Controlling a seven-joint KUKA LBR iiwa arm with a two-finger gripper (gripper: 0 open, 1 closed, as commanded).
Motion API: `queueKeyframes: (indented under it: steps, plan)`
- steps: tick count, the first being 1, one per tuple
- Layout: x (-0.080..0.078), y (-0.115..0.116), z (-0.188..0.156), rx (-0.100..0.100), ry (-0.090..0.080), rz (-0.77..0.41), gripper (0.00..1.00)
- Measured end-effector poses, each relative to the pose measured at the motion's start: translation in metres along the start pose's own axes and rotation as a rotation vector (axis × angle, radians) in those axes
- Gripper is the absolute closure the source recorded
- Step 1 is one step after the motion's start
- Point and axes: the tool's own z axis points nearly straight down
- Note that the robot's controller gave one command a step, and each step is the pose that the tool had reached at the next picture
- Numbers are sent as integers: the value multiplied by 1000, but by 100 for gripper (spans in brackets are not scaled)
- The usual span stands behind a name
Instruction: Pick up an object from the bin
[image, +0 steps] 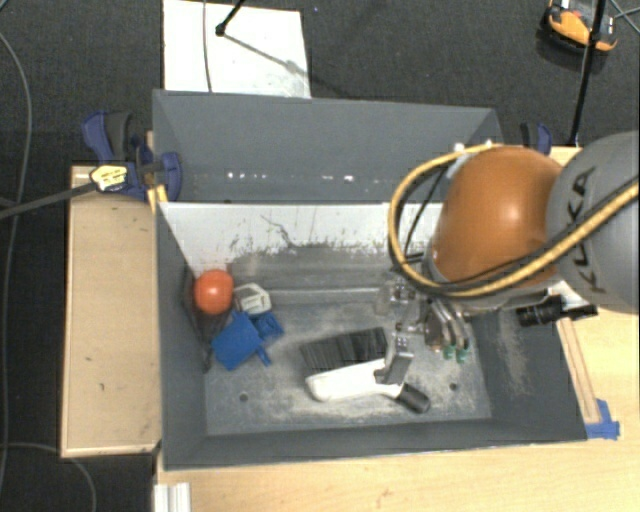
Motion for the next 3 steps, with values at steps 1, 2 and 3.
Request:
queueKeyframes:
  steps: [1,2,3]
  plan:
    - [1,-1,1,1,4,-1,0]
    - [-5,18,31,-1,-5,-64,0]
    - [-17,22,90,-2,-4,-72,0]
